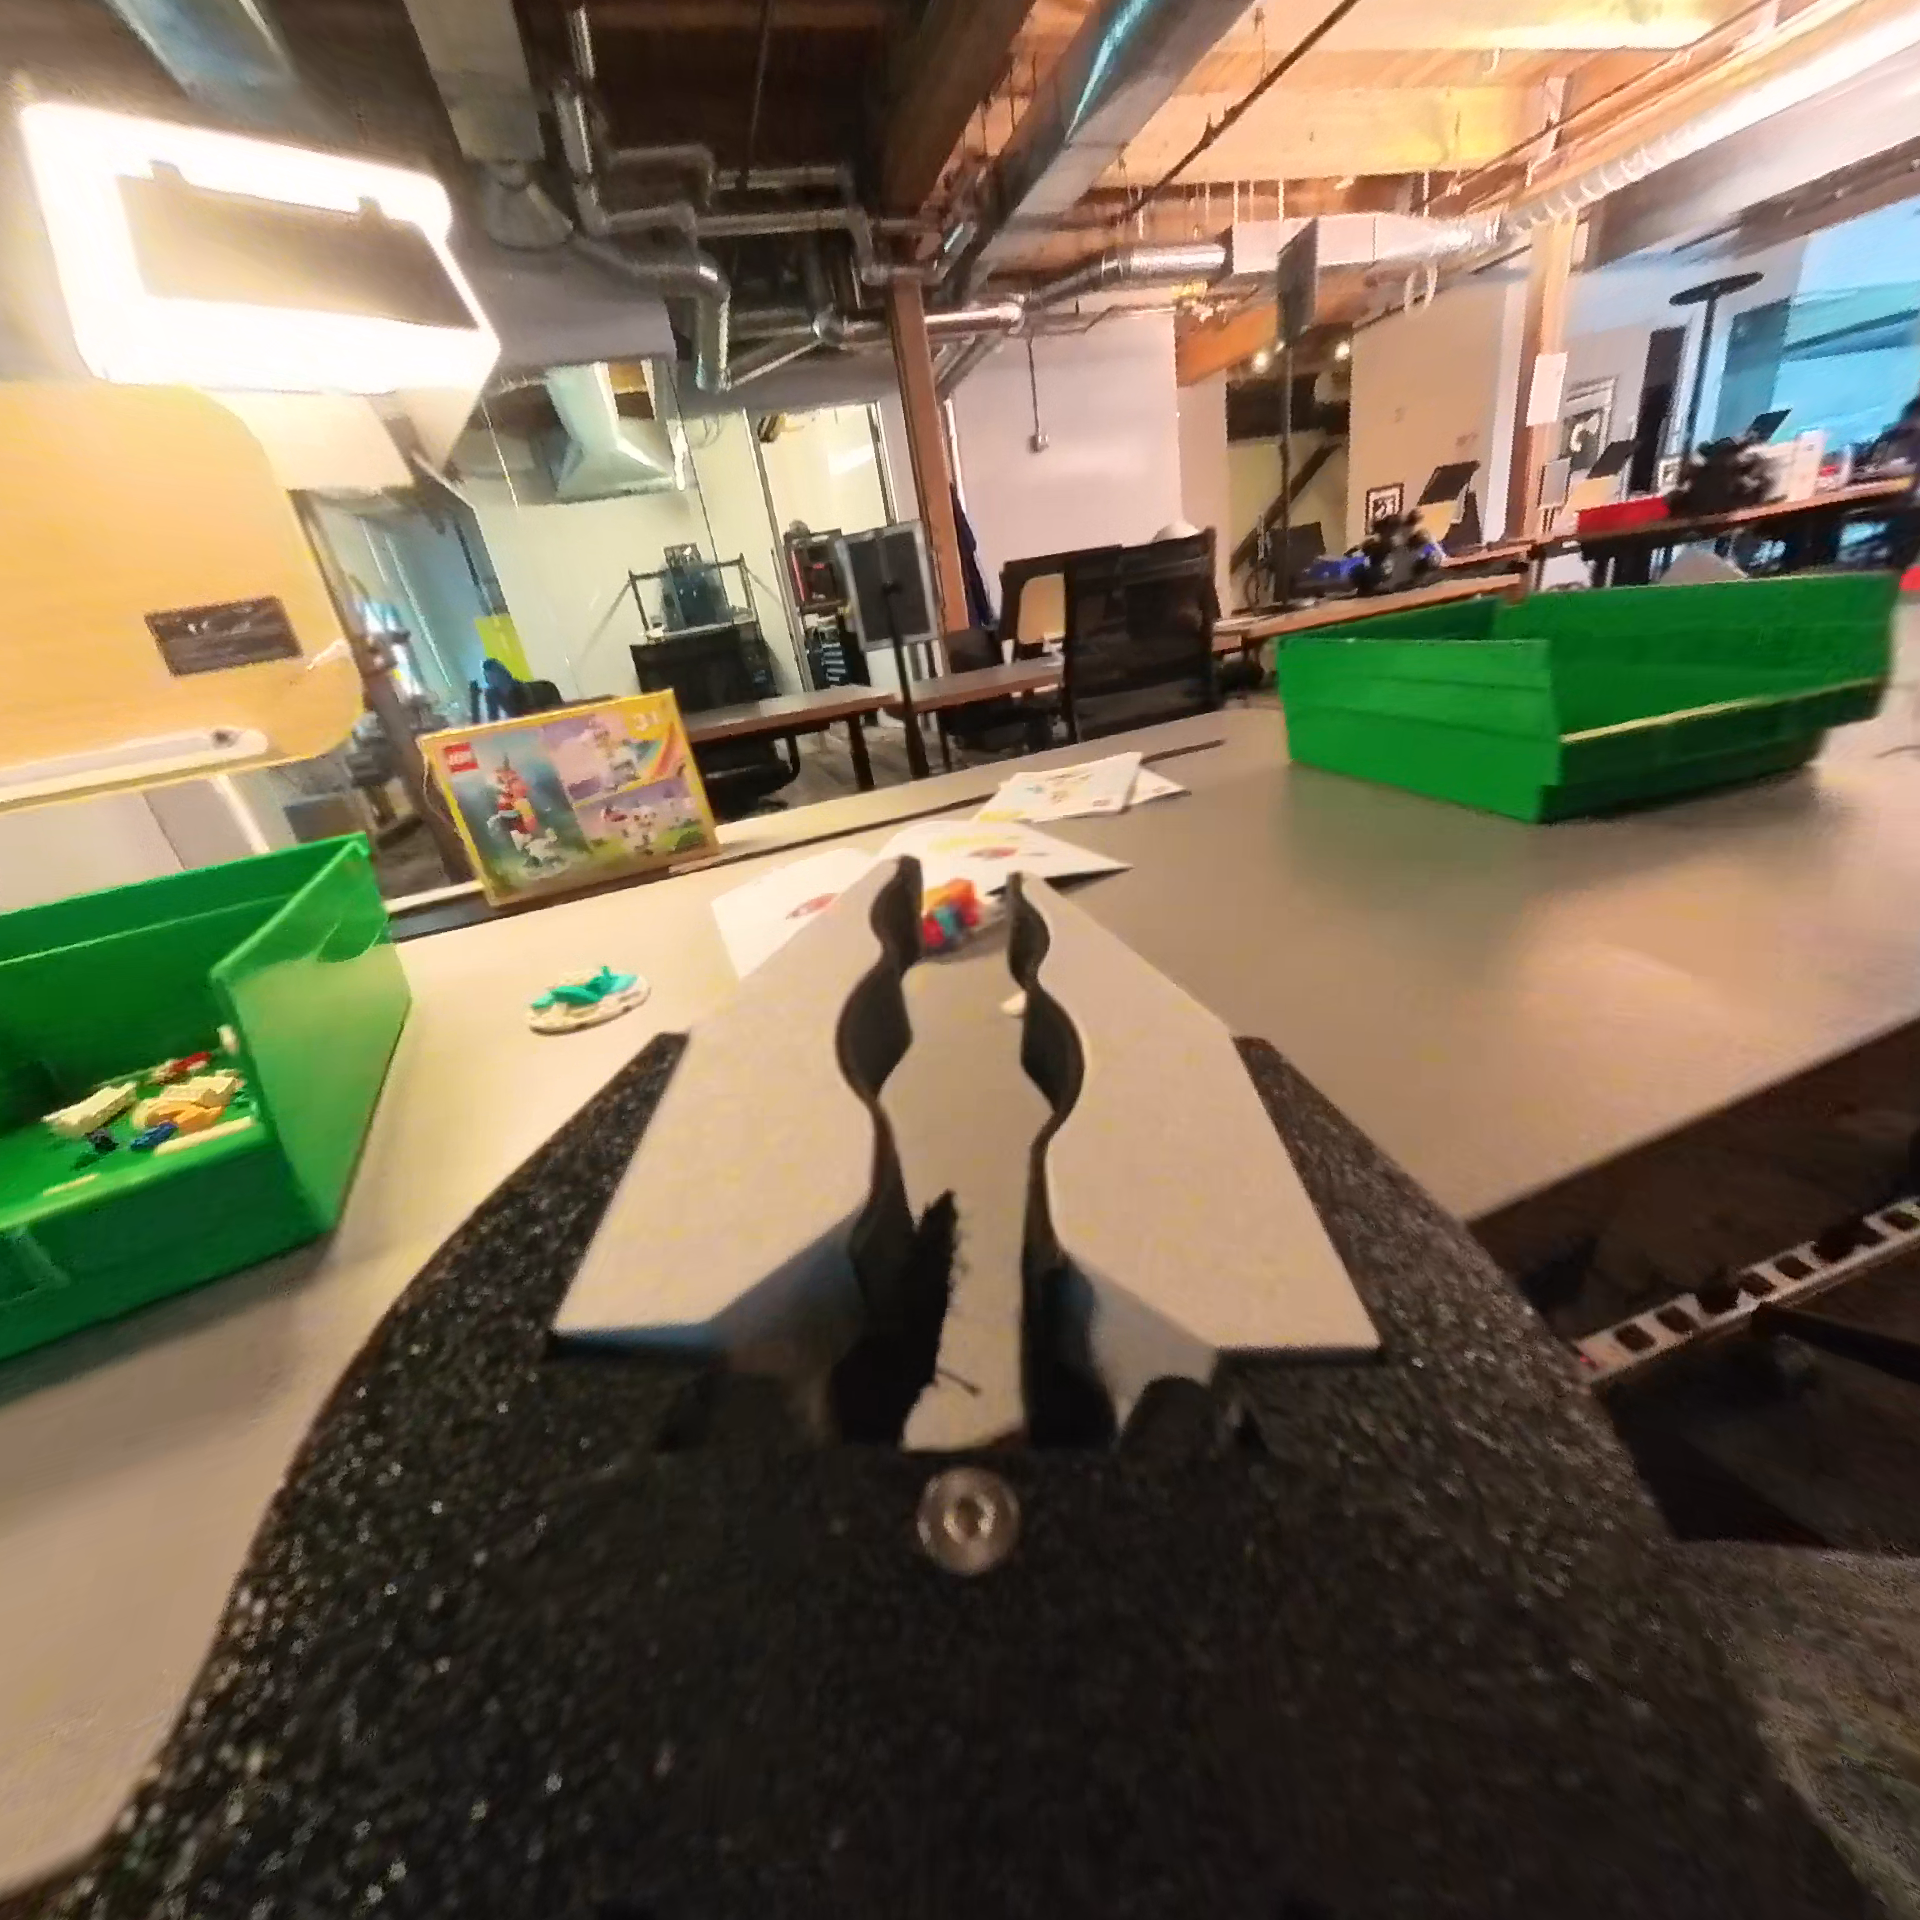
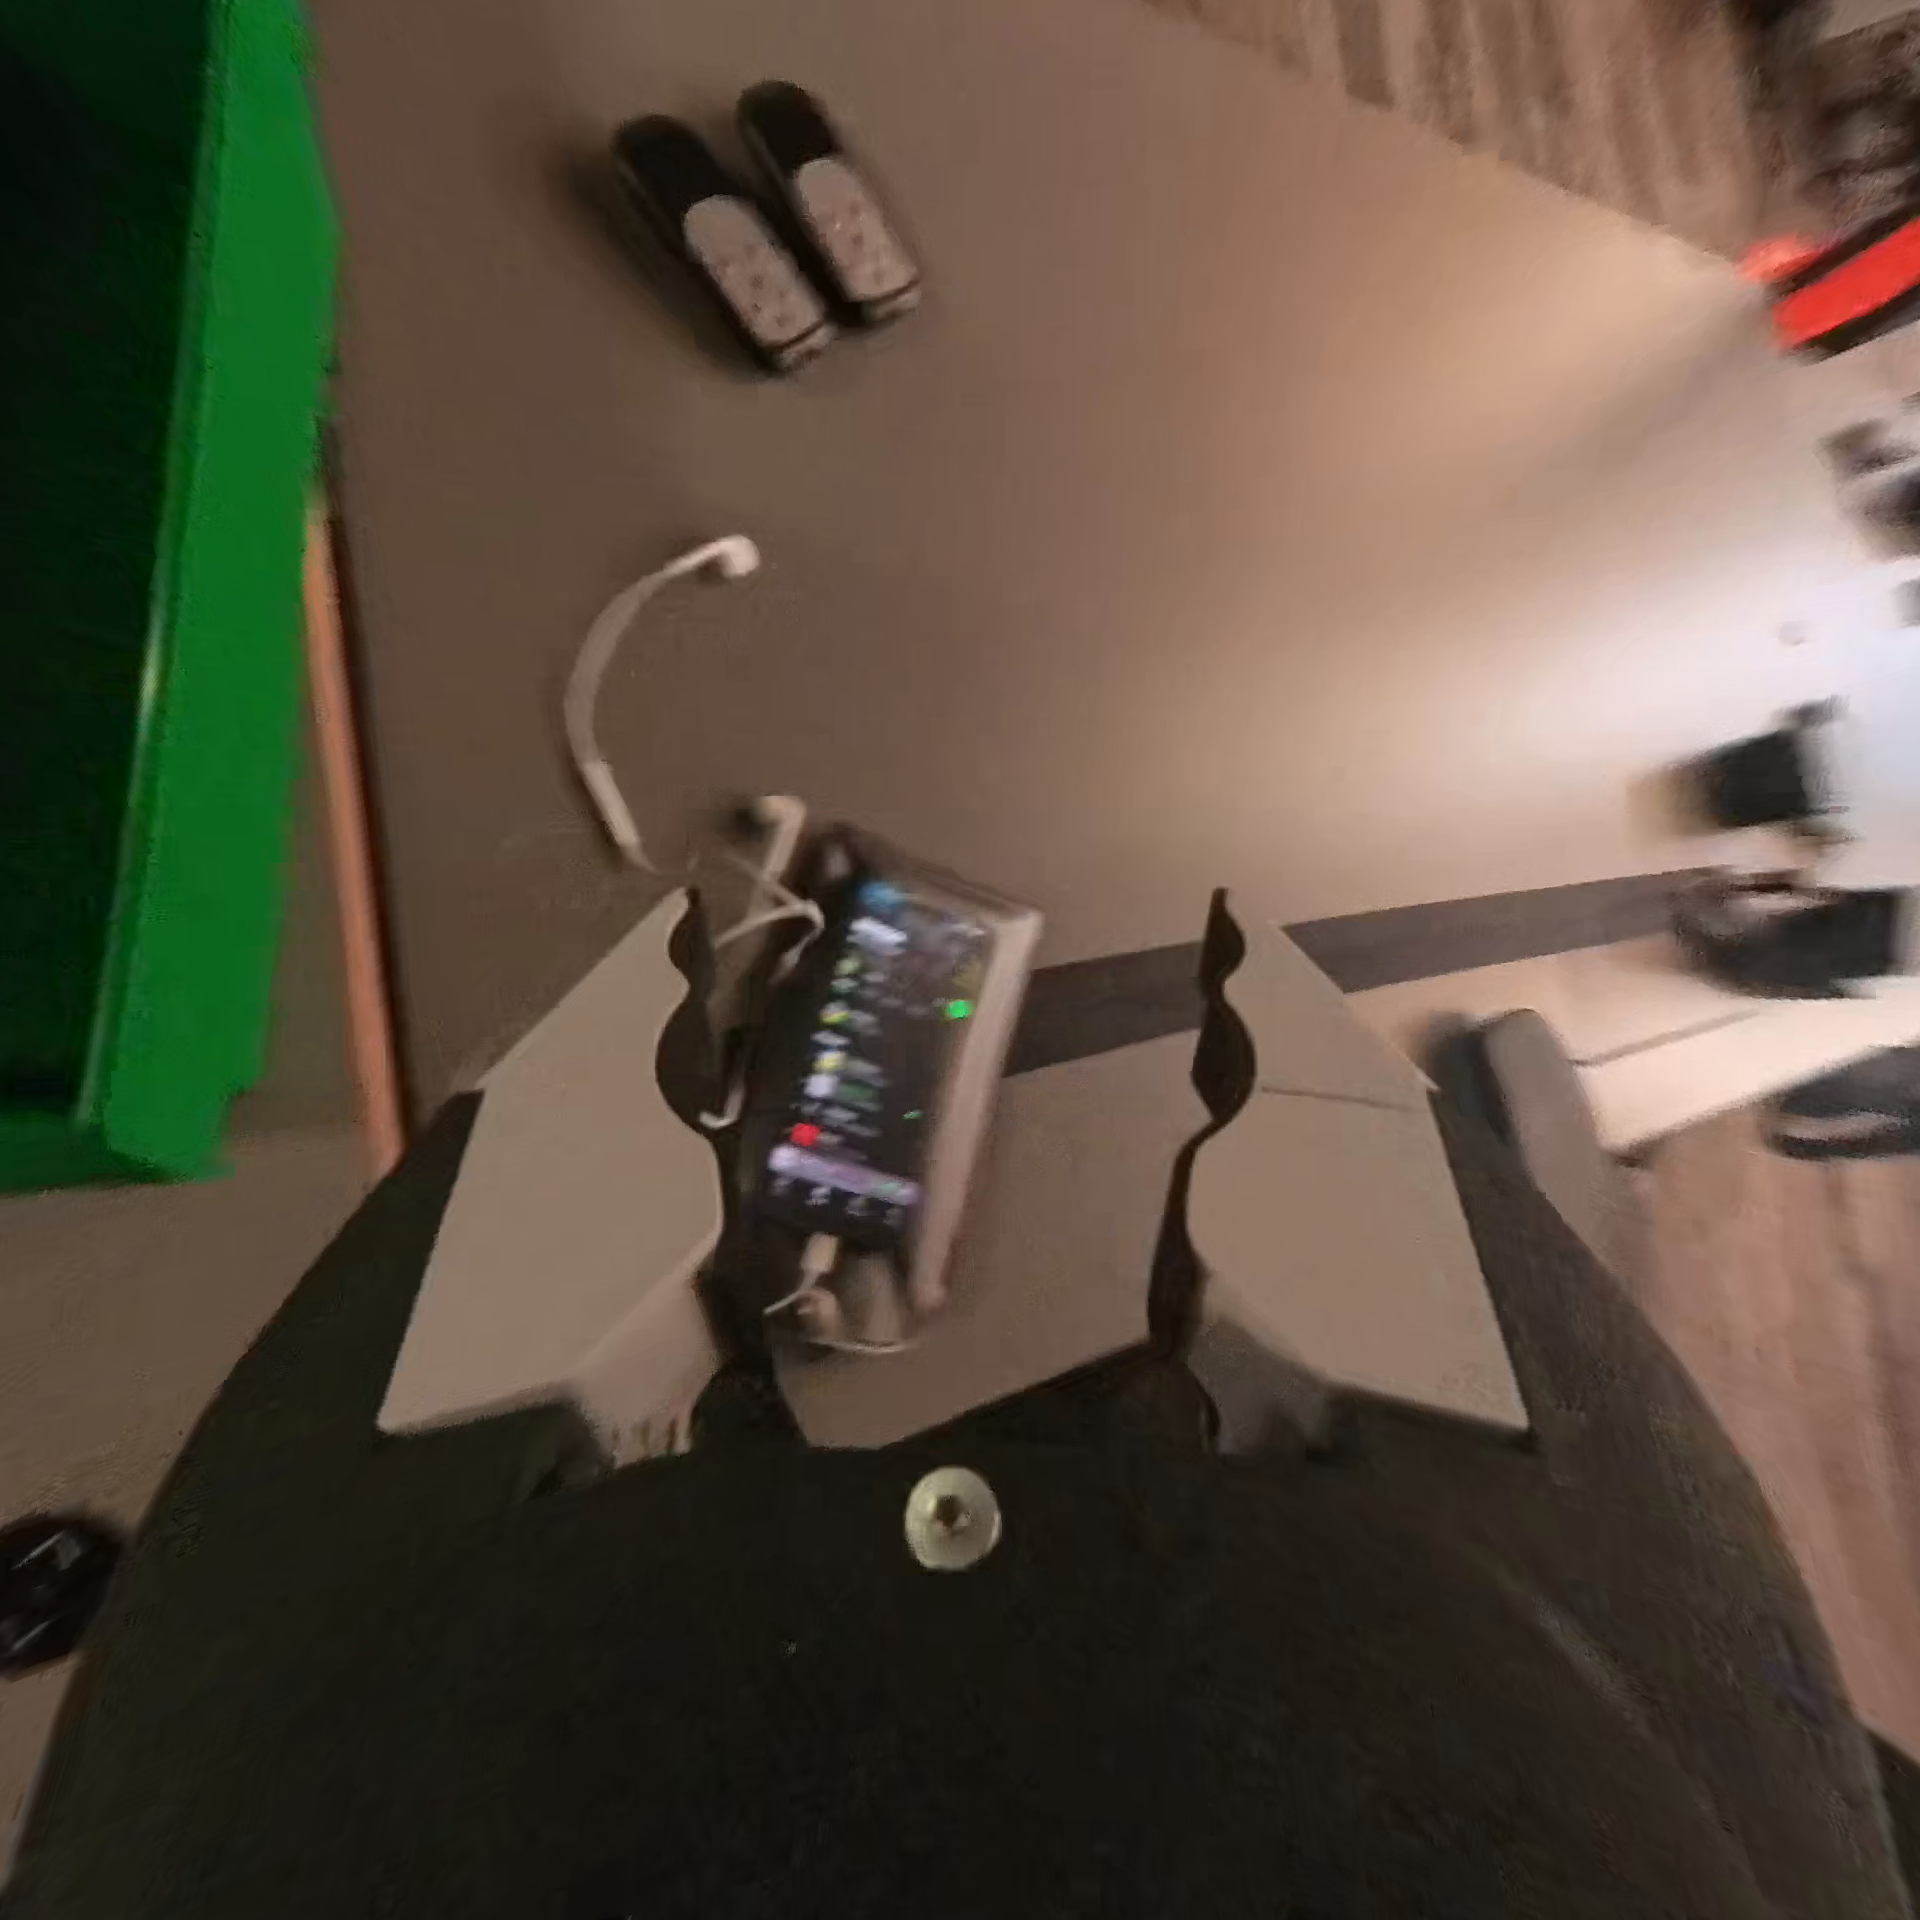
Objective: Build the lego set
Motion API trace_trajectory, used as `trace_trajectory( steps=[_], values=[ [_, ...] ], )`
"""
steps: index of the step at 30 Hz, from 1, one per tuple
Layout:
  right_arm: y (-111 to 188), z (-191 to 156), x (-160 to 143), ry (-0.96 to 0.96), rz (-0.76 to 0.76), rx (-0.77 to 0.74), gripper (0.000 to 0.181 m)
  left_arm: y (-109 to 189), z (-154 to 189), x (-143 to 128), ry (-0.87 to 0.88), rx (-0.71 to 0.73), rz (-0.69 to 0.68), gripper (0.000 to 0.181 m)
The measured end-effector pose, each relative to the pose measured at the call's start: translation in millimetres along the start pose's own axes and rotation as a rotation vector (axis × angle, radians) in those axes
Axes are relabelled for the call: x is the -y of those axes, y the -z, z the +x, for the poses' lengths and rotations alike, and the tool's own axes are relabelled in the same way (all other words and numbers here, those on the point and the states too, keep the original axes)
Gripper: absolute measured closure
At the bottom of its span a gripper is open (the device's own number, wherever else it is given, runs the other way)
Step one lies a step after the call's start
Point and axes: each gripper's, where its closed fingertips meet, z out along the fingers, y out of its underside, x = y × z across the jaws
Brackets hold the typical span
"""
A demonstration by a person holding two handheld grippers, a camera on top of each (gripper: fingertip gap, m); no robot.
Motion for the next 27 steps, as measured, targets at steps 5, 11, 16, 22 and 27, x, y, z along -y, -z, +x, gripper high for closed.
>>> trace_trajectory(
  steps=[5, 11, 16, 22, 27],
  values=[
    [78.1, 8.5, 81.3, 0.176, 0.216, -0.407, 0.083, -48.3, -53.8, -8.5, 0.086, -0.049, -0.043, 0.145],
    [178.3, -173.9, 159.0, 0.35, 0.729, 0.024, 0.101, -80.9, -76.4, -28.0, 0.135, -0.078, -0.174, 0.137],
    [196.7, -353.8, 112.9, 0.555, 0.76, 0.591, 0.111, -77.8, -92.4, -51.4, 0.121, -0.062, -0.361, 0.138],
    [202.2, -519.1, 30.1, 0.602, 0.646, 1.177, 0.114, -30.0, -125.5, -78.0, 0.178, 0.014, -0.534, 0.137],
    [210.1, -605.1, 10.1, 0.648, 0.73, 1.29, 0.114, -10.8, -132.6, -131.0, 0.13, 0.006, -0.762, 0.138]
  ],
)
